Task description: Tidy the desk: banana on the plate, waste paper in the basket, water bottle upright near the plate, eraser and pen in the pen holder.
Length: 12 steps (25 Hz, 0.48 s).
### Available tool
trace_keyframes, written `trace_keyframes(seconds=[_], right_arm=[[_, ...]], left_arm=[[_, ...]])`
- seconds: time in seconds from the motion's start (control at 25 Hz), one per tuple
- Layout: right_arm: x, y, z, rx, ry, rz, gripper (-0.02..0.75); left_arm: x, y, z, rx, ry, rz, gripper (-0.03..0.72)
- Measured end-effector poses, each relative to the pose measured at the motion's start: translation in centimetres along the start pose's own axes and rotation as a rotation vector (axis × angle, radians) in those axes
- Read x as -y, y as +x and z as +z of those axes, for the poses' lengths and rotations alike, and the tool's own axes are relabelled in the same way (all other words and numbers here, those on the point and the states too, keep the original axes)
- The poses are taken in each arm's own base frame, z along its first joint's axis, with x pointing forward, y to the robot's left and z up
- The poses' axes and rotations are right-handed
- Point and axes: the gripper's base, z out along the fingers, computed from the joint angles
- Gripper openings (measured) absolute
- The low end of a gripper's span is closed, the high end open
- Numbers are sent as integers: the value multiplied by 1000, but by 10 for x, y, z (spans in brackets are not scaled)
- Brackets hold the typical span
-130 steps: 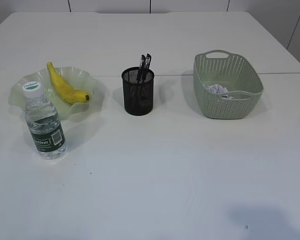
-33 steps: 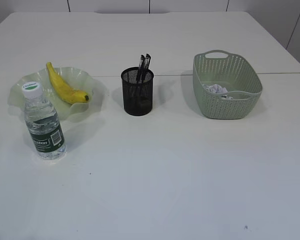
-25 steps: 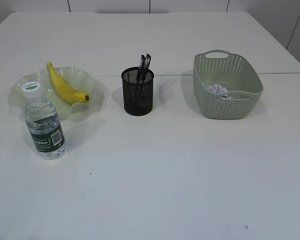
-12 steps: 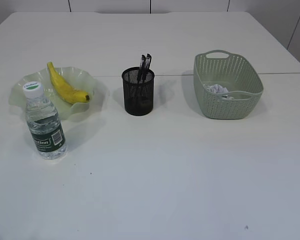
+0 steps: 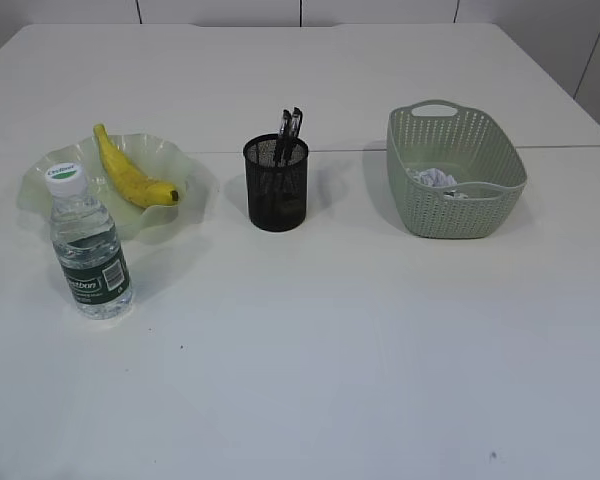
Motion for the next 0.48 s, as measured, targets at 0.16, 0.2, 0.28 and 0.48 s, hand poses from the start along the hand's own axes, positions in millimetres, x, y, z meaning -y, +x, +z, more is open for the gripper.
trace_keyframes(seconds=[0.16,0.2,0.28,0.48], right_arm=[[0,0,0,1,0,0,452],[0,0,0,1,0,0,452],[0,0,0,2,0,0,452],[0,0,0,2,0,0,452]], left_arm=[[0,0,0,0,0,0,380],[0,0,0,0,0,0,380],[0,0,0,0,0,0,380],[0,0,0,0,0,0,380]])
